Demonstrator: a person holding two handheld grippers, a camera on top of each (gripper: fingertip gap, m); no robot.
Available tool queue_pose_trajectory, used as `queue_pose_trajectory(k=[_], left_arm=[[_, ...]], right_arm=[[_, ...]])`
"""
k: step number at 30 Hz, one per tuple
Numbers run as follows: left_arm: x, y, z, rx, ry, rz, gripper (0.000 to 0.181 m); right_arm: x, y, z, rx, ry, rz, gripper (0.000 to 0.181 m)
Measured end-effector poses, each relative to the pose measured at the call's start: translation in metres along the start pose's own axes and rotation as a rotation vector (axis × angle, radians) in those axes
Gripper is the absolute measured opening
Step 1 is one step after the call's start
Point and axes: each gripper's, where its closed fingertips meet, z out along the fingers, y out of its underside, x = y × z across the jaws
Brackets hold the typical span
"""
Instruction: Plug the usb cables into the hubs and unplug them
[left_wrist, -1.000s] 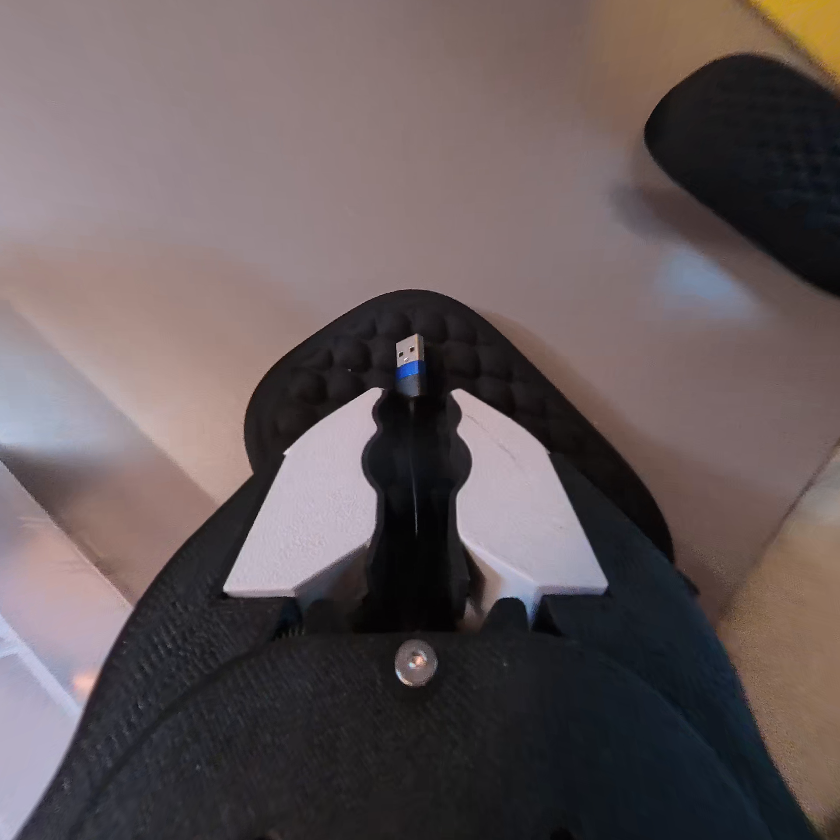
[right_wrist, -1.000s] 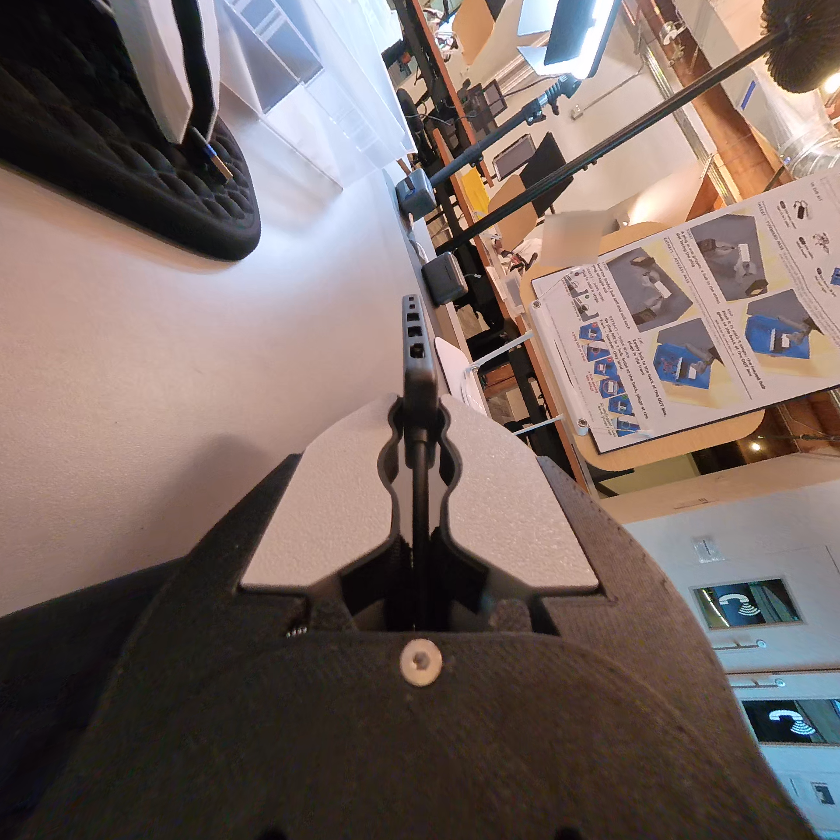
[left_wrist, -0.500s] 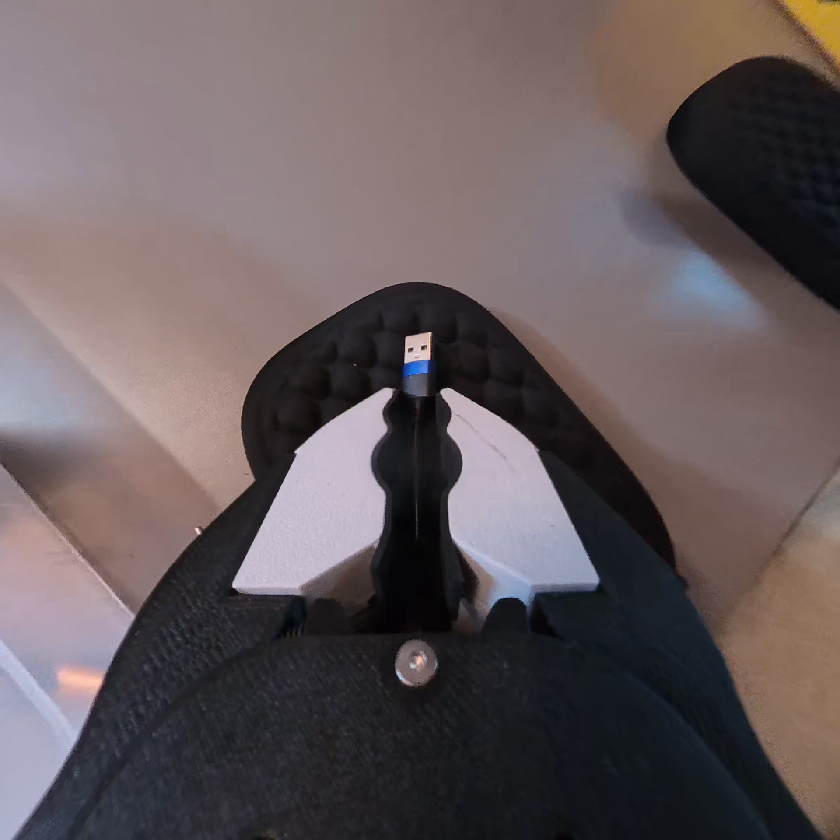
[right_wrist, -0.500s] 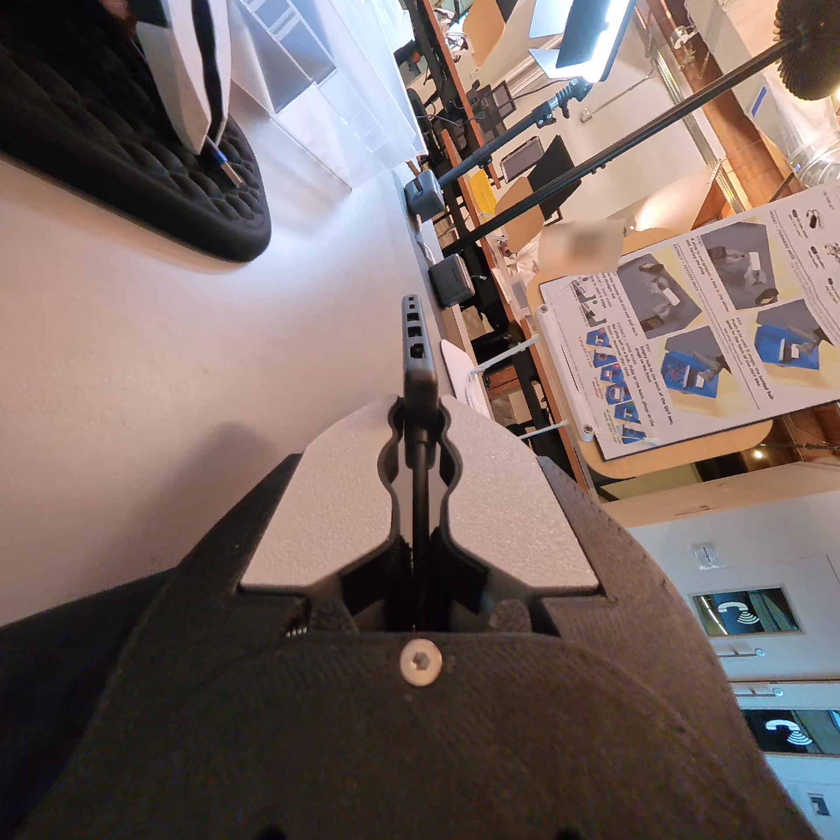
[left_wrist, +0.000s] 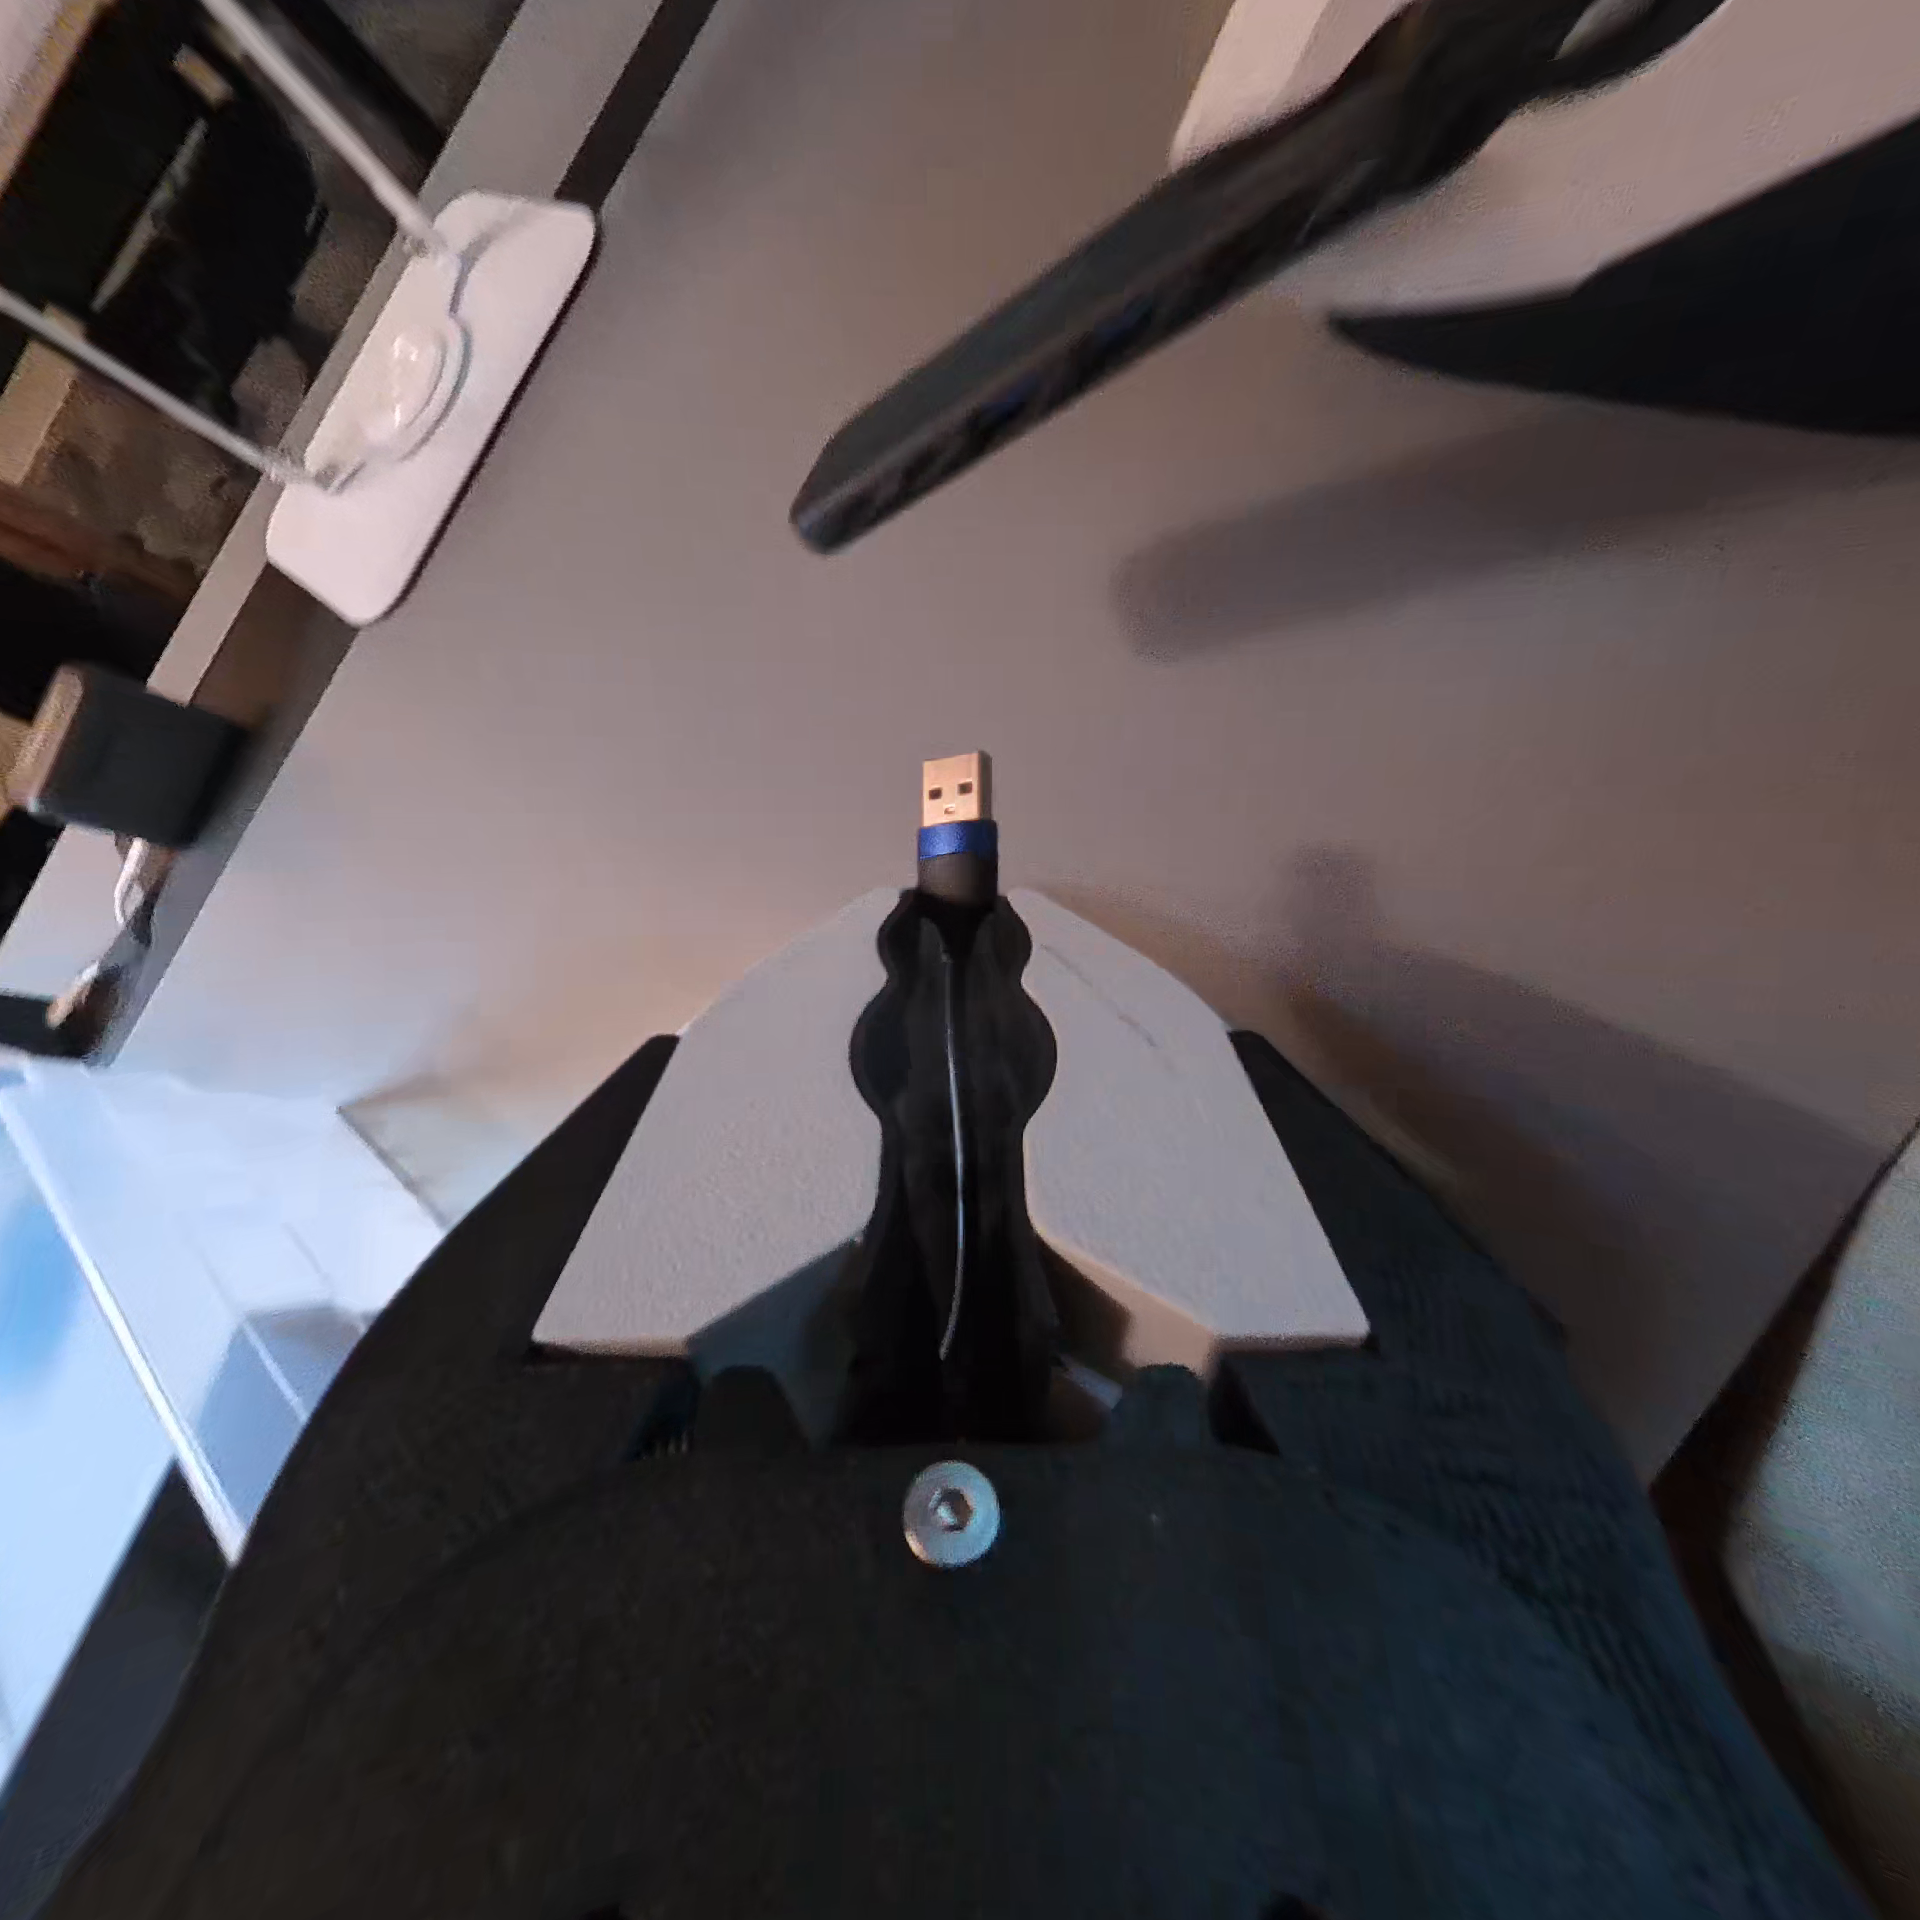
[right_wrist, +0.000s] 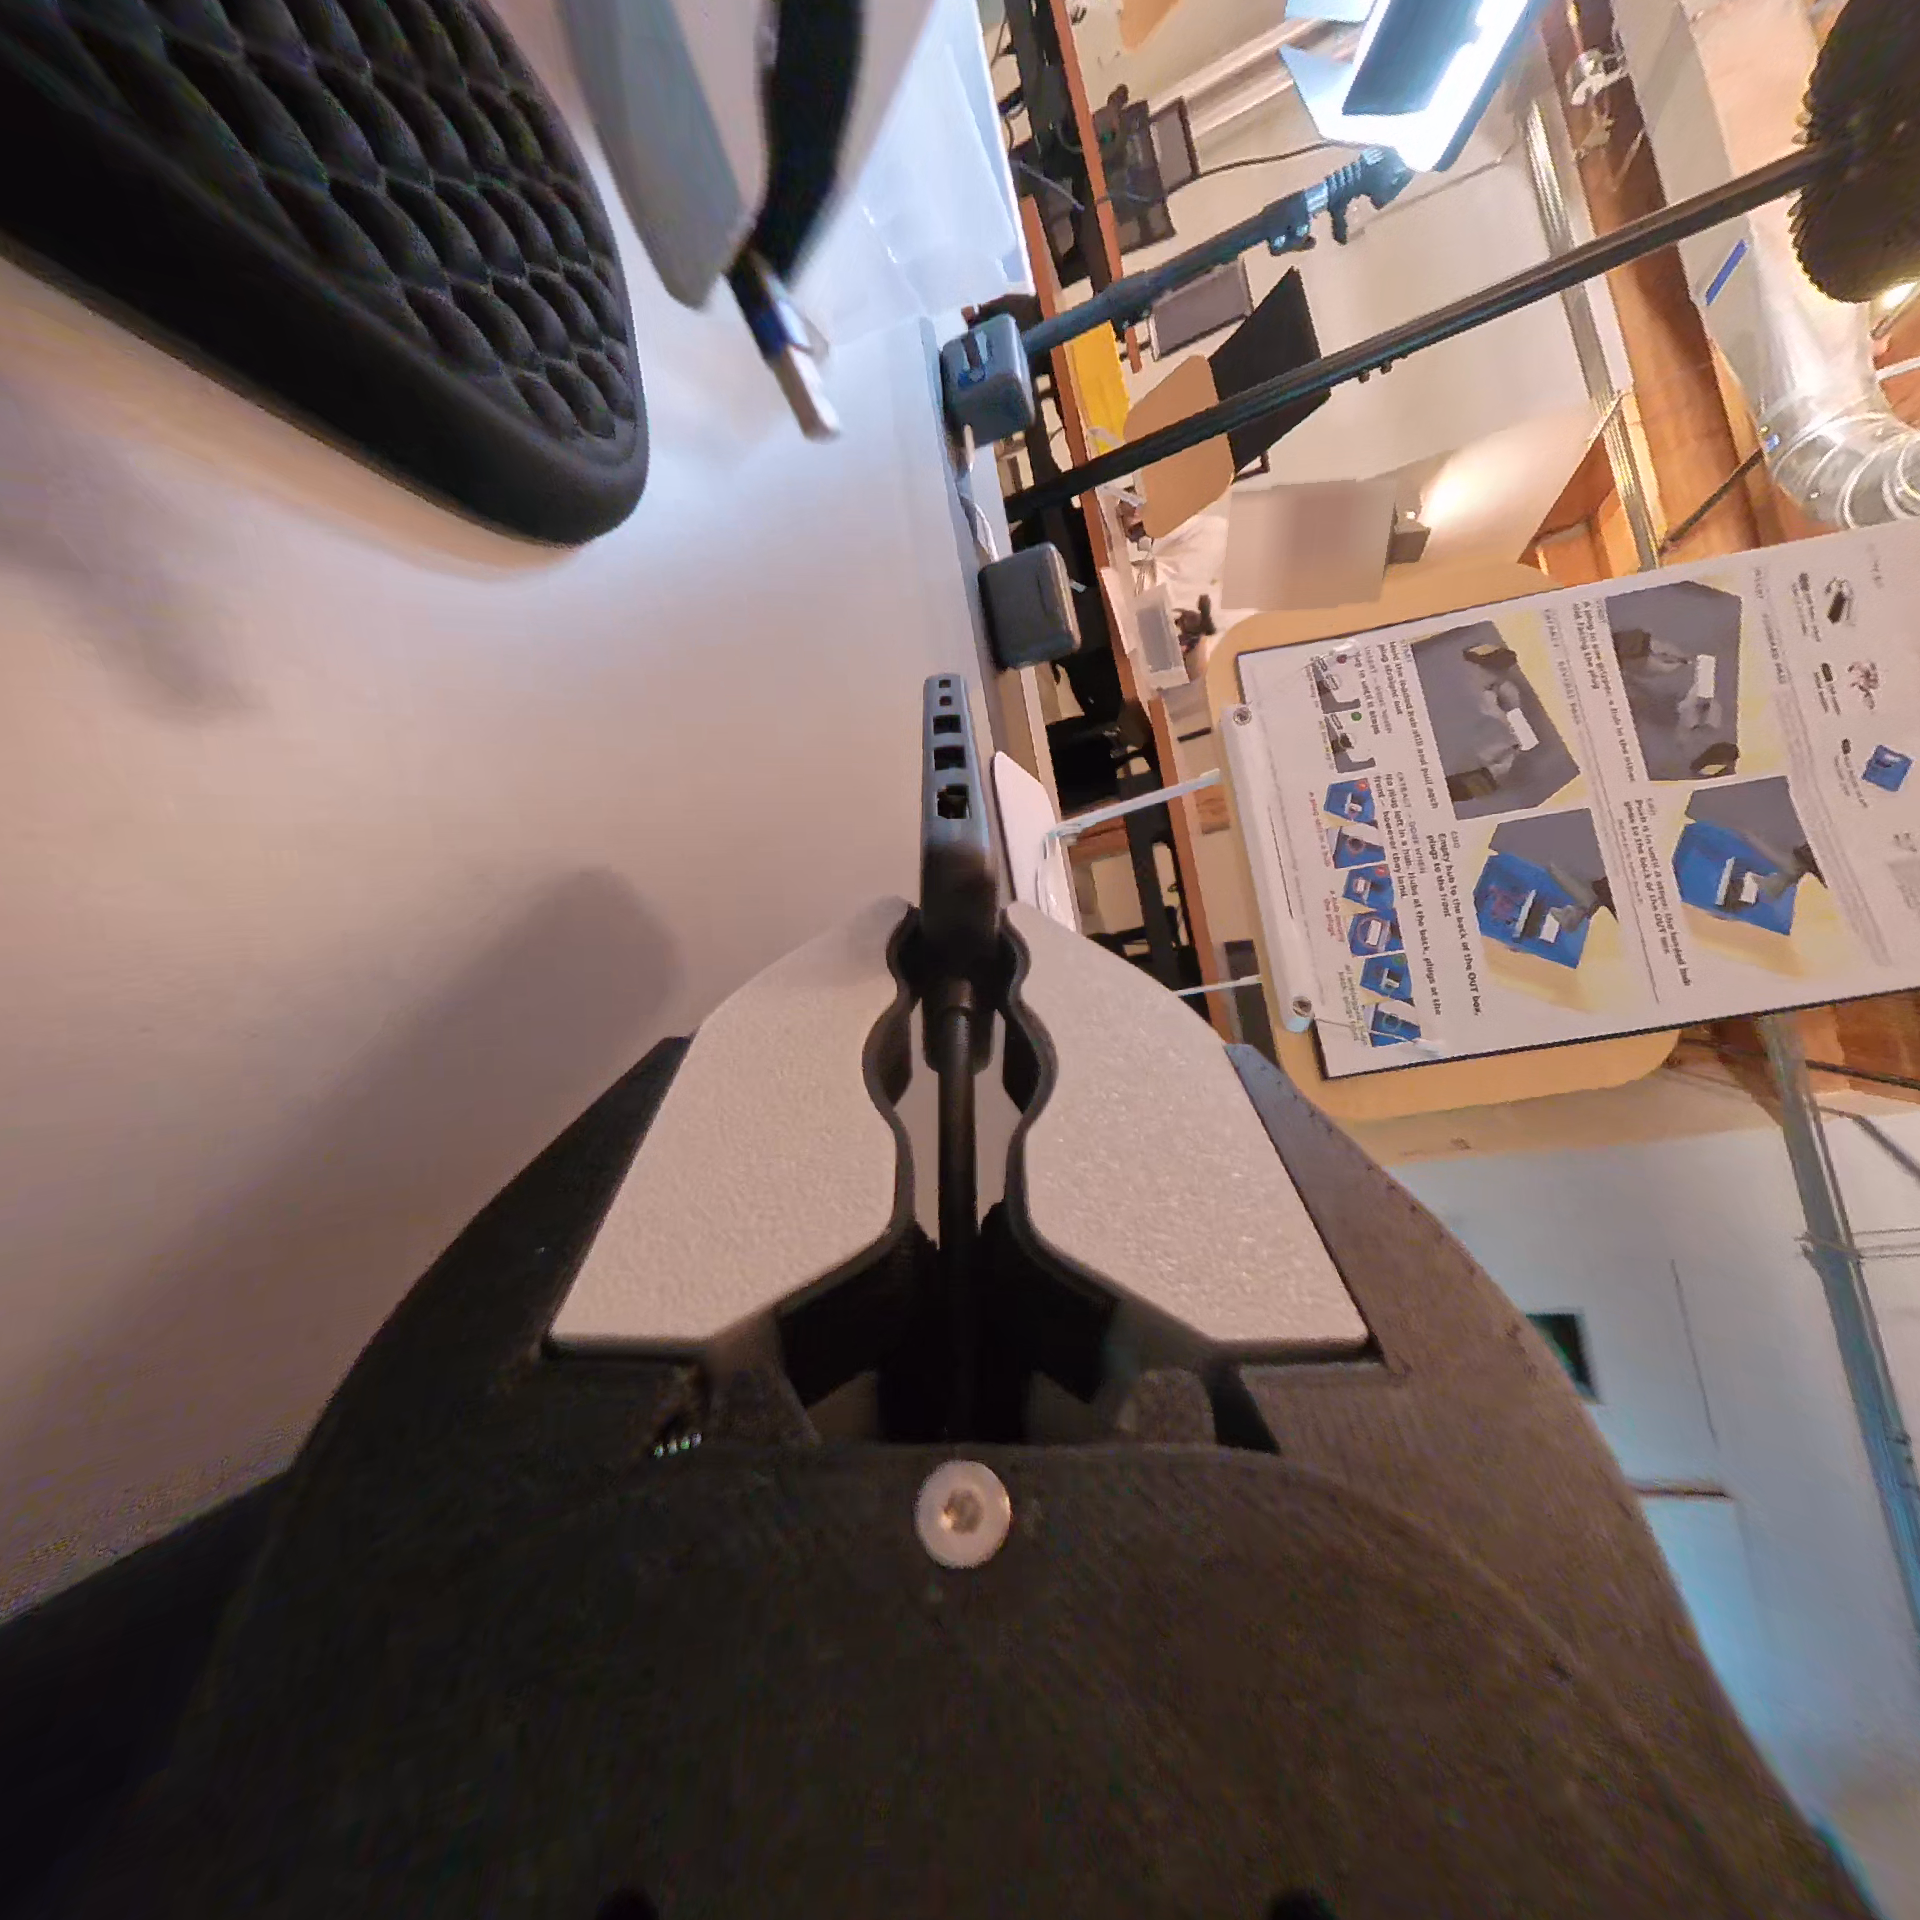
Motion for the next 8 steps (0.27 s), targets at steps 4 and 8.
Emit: queue_pose_trajectory(k=[4, 8], left_arm=[[0.012, -0.024, 0.01, 0.028, 0.066, 0.023, 0.014], [0.017, -0.025, 0.02, -0.009, 0.152, 0.005, 0.014]], right_arm=[[-0.007, -0.004, 0.007, -0.044, -0.005, -0.087, 0.012], [-0.016, -0.006, 0.013, -0.094, -0.02, -0.222, 0.012]])
